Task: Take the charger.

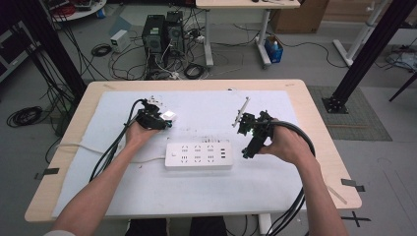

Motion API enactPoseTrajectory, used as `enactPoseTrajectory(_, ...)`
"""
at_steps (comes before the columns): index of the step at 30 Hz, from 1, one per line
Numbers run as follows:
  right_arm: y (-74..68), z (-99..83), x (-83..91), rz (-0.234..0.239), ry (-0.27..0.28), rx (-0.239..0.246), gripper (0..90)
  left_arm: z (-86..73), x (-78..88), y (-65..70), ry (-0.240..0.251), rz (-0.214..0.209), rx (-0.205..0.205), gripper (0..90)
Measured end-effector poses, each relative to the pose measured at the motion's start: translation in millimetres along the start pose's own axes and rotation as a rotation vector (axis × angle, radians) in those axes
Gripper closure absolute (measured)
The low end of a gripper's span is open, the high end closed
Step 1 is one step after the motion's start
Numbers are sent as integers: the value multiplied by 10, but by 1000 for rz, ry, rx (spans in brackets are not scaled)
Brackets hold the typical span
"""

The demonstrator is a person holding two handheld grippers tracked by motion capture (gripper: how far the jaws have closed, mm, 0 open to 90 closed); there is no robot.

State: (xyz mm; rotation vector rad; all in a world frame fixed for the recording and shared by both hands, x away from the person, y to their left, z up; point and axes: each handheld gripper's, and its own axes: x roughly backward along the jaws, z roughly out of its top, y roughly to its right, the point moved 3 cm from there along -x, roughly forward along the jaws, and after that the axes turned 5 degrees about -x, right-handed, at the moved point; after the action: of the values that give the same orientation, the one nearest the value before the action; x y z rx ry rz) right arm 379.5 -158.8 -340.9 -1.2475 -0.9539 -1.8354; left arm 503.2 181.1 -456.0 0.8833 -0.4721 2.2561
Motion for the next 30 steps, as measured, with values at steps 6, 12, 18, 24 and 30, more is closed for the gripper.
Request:
enactPoseTrajectory(6, -6, 39, 31, 19, 24, -17, 109, 80, 142, 39, 36, 3, -54, 425)
enactPoseTrajectory(12, -15, 76, 30, 33, 28, -34, 109, 158, 286, 134, 64, -13, -118, 425)
enactPoseTrajectory(18, -18, 125, 80, 53, 68, -52, 109, 228, 438, 244, 104, -38, -159, 425)
enactPoseTrajectory(24, -40, 151, 103, 62, 79, -57, 109, 276, 602, 336, 144, -39, -199, 425)
enactPoseTrajectory(30, -71, 165, 116, 53, 79, -51, 109, 269, 675, 349, 127, -40, -196, 425)
